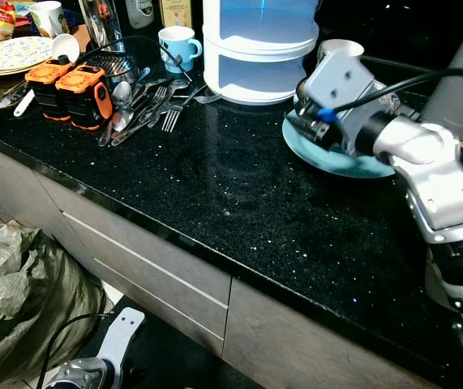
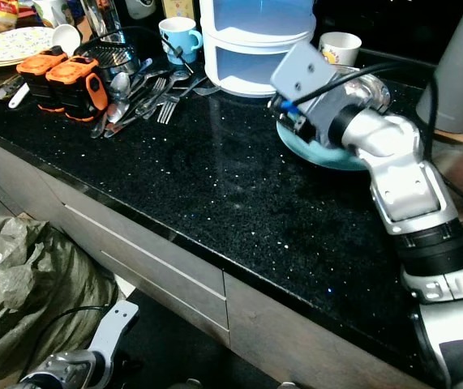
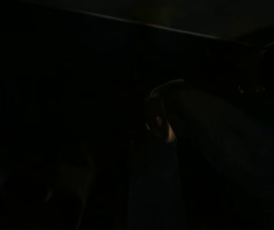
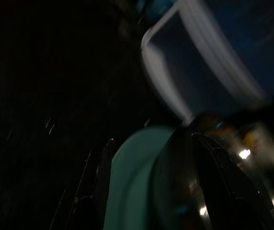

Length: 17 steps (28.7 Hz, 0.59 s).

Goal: Kitchen organization

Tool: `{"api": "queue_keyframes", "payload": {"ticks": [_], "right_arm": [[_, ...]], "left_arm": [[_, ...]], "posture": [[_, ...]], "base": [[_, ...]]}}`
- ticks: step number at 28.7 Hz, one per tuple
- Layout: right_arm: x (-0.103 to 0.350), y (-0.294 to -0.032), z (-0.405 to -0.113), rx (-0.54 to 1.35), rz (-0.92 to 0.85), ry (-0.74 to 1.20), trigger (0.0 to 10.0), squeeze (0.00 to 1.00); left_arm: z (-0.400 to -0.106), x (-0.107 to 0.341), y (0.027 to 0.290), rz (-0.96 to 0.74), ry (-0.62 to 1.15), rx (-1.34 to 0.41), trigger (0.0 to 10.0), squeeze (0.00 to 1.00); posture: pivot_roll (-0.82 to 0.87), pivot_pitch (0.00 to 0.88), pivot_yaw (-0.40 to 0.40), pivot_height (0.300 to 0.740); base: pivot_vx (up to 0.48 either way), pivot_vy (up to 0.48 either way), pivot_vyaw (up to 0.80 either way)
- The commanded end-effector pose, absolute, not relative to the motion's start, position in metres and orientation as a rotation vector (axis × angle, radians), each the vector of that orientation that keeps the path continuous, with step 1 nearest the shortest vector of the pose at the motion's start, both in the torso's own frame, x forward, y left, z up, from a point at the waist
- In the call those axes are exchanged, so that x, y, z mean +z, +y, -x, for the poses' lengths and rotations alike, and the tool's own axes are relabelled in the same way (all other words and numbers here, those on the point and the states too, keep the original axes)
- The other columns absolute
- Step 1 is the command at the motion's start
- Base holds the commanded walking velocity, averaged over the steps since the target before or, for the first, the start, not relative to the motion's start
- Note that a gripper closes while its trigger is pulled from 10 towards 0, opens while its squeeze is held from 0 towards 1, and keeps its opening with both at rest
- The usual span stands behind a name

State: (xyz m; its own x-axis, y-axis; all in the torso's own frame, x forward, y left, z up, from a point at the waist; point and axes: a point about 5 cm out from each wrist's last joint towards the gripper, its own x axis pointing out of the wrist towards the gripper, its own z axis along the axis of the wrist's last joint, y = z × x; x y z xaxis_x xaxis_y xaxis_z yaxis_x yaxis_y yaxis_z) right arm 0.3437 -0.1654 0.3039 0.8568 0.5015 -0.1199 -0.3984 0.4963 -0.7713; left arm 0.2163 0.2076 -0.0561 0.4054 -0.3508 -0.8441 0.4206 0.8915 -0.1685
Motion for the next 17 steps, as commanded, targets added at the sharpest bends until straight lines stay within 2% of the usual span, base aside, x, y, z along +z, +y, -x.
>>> {"api": "queue_keyframes", "payload": {"ticks": [1,8,17], "right_arm": [[0.292,-0.166,-0.343,0.573,0.925,-0.049,10.0,0.0],[0.299,-0.173,-0.36,0.408,0.837,-0.052,10.0,0.0],[0.311,-0.168,-0.37,0.351,0.785,-0.115,10.0,0.0]], "left_arm": [[-0.211,-0.059,0.211,-0.083,1.069,-0.488,10.0,0.0],[-0.211,-0.059,0.211,-0.085,1.07,-0.489,10.0,0.0],[-0.21,-0.059,0.211,-0.082,1.07,-0.489,10.0,0.0]], "posture": [[0.01,0.122,0.019,0.74],[0.01,0.123,0.016,0.74],[0.02,0.125,0.01,0.74]], "base": [[0.0,0.0,0.0],[0.0,0.0,0.0],[0.0,0.0,0.0]]}}
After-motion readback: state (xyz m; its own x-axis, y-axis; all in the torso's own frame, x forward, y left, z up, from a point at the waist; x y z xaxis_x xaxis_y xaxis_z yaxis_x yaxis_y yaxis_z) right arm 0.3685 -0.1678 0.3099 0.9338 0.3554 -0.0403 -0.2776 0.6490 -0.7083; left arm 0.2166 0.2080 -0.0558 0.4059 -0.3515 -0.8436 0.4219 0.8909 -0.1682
